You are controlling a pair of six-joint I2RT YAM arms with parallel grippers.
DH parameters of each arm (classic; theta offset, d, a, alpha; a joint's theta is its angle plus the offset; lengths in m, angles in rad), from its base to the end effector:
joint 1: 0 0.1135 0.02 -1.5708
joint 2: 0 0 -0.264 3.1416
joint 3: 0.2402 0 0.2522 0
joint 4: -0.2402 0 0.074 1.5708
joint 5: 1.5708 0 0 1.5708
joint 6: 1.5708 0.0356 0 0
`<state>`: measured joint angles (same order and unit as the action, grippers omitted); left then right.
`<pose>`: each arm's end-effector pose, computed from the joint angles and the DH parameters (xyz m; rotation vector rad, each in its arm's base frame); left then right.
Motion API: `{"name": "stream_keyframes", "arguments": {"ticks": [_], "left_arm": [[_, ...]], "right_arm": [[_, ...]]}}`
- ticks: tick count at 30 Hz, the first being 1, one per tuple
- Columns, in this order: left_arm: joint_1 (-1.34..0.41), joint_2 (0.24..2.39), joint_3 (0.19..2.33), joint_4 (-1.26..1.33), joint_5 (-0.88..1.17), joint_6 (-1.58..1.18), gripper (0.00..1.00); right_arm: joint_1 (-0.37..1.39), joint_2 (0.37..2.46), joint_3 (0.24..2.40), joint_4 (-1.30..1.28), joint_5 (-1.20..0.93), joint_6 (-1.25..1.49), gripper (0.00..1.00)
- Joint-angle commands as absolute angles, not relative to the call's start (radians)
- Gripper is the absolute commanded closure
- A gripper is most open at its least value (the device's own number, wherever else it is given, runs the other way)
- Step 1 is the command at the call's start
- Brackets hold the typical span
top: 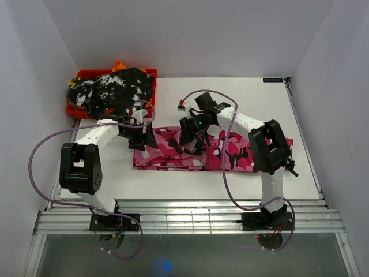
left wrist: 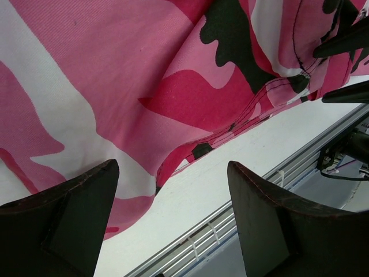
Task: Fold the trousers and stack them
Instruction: Fold the trousers
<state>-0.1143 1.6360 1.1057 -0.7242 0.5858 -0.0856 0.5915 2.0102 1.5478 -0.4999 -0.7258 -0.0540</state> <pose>0.3068 -0.0550 0.2063 0.1724 2.7581 -0.8722 0.3486 0.2626 0.2143 -1.0843 2.2949 1.1328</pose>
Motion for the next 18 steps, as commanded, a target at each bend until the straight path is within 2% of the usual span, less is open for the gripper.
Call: {"name": "stream_keyframes", "arguments": {"ticks": [1,6,11,18], "left_arm": [[-0.11,1.635,1.127,-0.706,0.578,-0.078,0.14],[-0.11,1.644,1.109,-0.704,0.565,-0.077,0.14],[-0.109,1.644,1.106,-0.696,0.575,-0.083,0.14],[-0.11,1.64,1.083,-0.69,0.594,-0.086,0.15]], "right_arm": [[0.586,2.037,1.519,-0.439,-0.727,-0.026,0.54],[0.586,2.0,1.465,-0.42,-0.719,-0.049,0.67],[0.584,1.925,1.424,-0.393,-0.695,-0.068,0.57],[0.577,1.887,1.465,-0.43,-0.632,-0.058,0.55]]}}
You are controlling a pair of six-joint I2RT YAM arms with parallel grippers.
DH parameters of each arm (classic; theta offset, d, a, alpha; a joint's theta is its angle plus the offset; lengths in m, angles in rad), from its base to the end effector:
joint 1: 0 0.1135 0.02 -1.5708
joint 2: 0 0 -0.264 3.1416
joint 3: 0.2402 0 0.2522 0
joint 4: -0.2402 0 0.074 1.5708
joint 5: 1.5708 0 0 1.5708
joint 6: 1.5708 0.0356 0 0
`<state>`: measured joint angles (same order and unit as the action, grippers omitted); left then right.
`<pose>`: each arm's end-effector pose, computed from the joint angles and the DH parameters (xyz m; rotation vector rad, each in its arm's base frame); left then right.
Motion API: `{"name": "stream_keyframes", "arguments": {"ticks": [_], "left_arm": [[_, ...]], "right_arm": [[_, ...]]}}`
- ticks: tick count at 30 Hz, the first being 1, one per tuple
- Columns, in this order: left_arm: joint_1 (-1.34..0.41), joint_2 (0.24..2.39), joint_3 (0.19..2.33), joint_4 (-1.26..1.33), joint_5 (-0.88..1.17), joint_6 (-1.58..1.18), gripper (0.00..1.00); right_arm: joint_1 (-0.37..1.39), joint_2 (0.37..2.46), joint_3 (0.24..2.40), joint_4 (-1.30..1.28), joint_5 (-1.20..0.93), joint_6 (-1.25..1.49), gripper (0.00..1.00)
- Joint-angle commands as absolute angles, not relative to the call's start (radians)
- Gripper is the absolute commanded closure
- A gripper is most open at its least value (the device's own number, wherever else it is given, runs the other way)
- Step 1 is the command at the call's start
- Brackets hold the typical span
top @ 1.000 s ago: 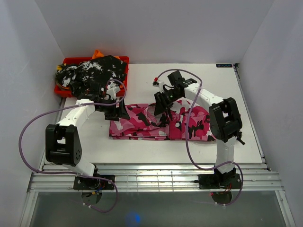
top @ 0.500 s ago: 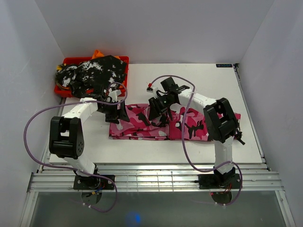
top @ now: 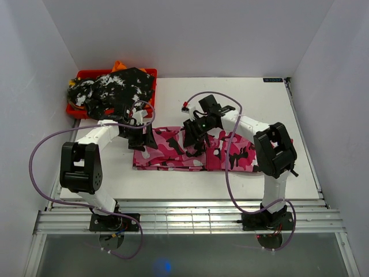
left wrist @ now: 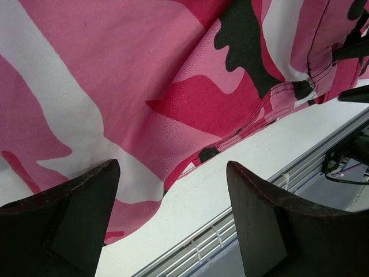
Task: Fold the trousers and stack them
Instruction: Fold the trousers
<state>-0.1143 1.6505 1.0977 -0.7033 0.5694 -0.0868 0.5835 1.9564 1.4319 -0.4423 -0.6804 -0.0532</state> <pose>0.3090 -0.0548 0.2002 0.1665 2.7650 -0.8498 0.3374 0.2496 0.2037 -1.0583 2.3187 1.0722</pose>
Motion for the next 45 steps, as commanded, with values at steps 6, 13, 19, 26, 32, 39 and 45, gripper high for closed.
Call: {"name": "stream_keyframes", "arguments": {"ticks": [6,13,19,26,32,39,45], "left_arm": [[-0.11,1.644,1.094,-0.692,0.601,-0.089,0.15],[-0.11,1.66,1.1,-0.695,0.606,-0.089,0.16],[-0.11,1.667,1.097,-0.695,0.592,-0.077,0.16],[-0.11,1.681,1.081,-0.68,0.565,-0.08,0.16],[-0.11,1.706,1.08,-0.672,0.499,-0.078,0.17],[-0.11,1.718,1.091,-0.673,0.471,-0.071,0.17],[-0.11,1.669,1.095,-0.67,0.541,-0.058,0.14]], "right_arm": [[0.538,1.865,1.43,-0.43,-0.534,-0.008,0.49],[0.54,1.973,1.466,-0.439,-0.621,-0.028,0.29],[0.538,2.003,1.474,-0.399,-0.778,-0.017,0.4],[0.528,1.947,1.411,-0.517,-0.824,-0.09,0.92],[0.523,1.827,1.258,-0.564,-0.847,-0.104,0.92],[0.493,1.787,1.216,-0.594,-0.736,-0.086,0.8],[0.361,1.805,1.35,-0.638,-0.638,-0.087,0.47]]}}
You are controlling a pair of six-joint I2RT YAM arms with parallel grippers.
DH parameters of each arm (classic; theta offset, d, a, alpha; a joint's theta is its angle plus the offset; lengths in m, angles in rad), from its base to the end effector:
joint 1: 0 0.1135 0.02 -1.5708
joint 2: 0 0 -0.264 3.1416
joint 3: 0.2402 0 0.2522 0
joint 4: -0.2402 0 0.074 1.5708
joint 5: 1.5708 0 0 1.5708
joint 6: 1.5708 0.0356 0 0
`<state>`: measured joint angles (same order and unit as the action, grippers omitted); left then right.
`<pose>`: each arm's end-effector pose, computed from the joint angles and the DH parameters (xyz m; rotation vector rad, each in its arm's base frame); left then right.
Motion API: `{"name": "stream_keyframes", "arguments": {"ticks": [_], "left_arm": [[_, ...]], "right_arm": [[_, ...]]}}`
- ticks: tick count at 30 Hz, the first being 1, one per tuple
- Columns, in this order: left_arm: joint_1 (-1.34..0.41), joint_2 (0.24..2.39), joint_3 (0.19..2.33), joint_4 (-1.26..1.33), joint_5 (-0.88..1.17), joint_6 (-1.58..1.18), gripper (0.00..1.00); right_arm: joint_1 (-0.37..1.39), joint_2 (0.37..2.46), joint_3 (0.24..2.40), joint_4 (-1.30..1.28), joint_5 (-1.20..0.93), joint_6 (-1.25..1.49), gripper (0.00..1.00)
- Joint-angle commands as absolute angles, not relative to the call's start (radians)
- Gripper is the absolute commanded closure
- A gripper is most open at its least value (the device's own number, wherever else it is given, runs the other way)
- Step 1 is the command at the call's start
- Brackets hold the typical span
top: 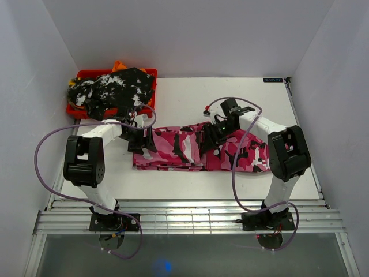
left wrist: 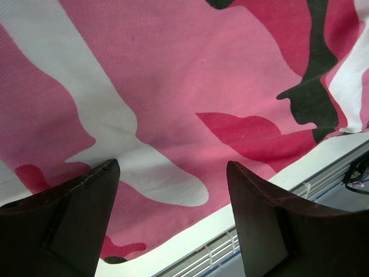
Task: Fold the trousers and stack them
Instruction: Fold the trousers
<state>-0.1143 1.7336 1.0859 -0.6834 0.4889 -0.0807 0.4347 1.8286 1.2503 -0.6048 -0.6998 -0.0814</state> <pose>0.3154 -0.0530 0.1716 0.1340 2.8590 -0.7438 0.3200 0.1739 0.1914 -0.8744 2.5566 1.0612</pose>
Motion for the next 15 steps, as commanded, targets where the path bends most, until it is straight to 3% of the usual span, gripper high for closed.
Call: {"name": "stream_keyframes", "arguments": {"ticks": [1,7,10,15], "left_arm": [[-0.11,1.654,1.094,-0.667,0.555,-0.058,0.14],[-0.106,1.563,1.089,-0.669,0.592,-0.077,0.11],[-0.092,1.54,1.092,-0.695,0.581,-0.072,0.11],[-0.046,1.513,1.066,-0.727,0.578,-0.054,0.09]], "right_arm": [[0.35,1.812,1.373,-0.646,-0.644,-0.095,0.47],[0.341,1.903,1.529,-0.68,-0.641,-0.074,0.45],[0.341,1.946,1.525,-0.657,-0.647,-0.04,0.28],[0.353,2.015,1.514,-0.608,-0.73,0.018,0.17]]}}
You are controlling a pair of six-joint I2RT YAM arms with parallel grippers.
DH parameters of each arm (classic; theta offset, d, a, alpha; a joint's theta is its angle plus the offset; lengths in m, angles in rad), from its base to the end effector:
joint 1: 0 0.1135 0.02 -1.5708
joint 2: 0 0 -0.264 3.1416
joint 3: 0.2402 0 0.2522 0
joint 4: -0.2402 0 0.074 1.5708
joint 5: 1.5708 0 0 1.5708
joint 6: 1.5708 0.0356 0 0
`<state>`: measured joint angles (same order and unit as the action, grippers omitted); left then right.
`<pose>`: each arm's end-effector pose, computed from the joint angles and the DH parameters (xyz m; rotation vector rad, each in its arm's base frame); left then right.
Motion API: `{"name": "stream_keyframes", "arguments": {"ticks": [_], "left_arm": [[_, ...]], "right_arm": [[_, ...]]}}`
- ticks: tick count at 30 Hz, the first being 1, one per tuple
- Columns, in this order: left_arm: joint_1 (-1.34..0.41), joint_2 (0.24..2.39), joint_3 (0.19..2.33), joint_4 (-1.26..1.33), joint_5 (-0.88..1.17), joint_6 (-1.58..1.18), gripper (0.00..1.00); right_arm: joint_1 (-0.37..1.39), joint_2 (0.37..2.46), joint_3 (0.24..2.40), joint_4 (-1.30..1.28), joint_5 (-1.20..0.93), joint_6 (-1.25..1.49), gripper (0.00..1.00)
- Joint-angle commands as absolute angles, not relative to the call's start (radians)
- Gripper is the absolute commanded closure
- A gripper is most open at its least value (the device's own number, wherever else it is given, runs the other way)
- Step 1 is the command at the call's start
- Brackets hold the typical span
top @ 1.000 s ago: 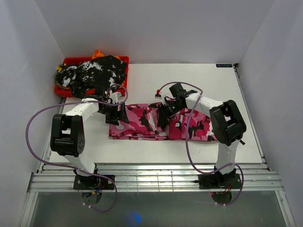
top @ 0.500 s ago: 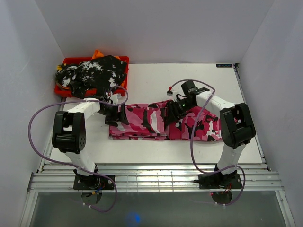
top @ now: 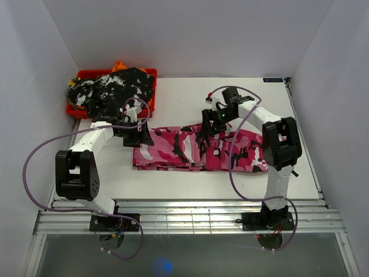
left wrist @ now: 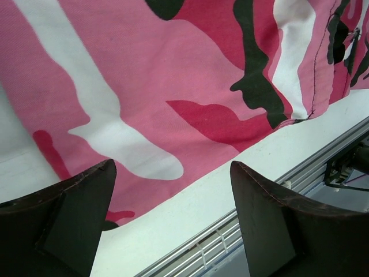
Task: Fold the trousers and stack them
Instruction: Fold the trousers
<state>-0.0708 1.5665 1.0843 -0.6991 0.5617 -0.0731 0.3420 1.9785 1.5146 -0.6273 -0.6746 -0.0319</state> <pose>0.3012 -0.0404 0.2207 0.1497 2.6846 -0.8105 0.3859 0.1610 0.2096 -0.7028 2.5151 0.9998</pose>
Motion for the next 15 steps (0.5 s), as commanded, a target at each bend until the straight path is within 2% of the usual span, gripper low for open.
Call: {"name": "stream_keyframes", "arguments": {"ticks": [1,4,6,9,10,13,15], "left_arm": [[-0.04,1.509,1.063,-0.73,0.577,-0.052,0.09],[-0.014,1.491,1.057,-0.736,0.555,-0.051,0.05],[0.002,1.482,1.054,-0.738,0.54,-0.052,0.04],[0.087,1.479,1.037,-0.753,0.517,-0.057,0.02],[0.106,1.482,1.023,-0.755,0.514,-0.052,0.02],[0.176,1.493,1.002,-0.733,0.512,-0.04,0.02],[0.196,1.514,0.979,-0.71,0.514,-0.023,0.02]], "right_arm": [[0.359,2.025,1.514,-0.601,-0.735,0.031,0.16],[0.376,2.059,1.508,-0.563,-0.768,0.064,0.17],[0.383,2.071,1.509,-0.549,-0.802,0.074,0.21],[0.396,2.083,1.499,-0.549,-0.786,0.066,0.47],[0.394,2.085,1.49,-0.552,-0.77,0.063,0.66],[0.388,2.088,1.46,-0.574,-0.698,0.034,0.92],[0.387,2.091,1.447,-0.604,-0.64,0.008,0.92]]}}
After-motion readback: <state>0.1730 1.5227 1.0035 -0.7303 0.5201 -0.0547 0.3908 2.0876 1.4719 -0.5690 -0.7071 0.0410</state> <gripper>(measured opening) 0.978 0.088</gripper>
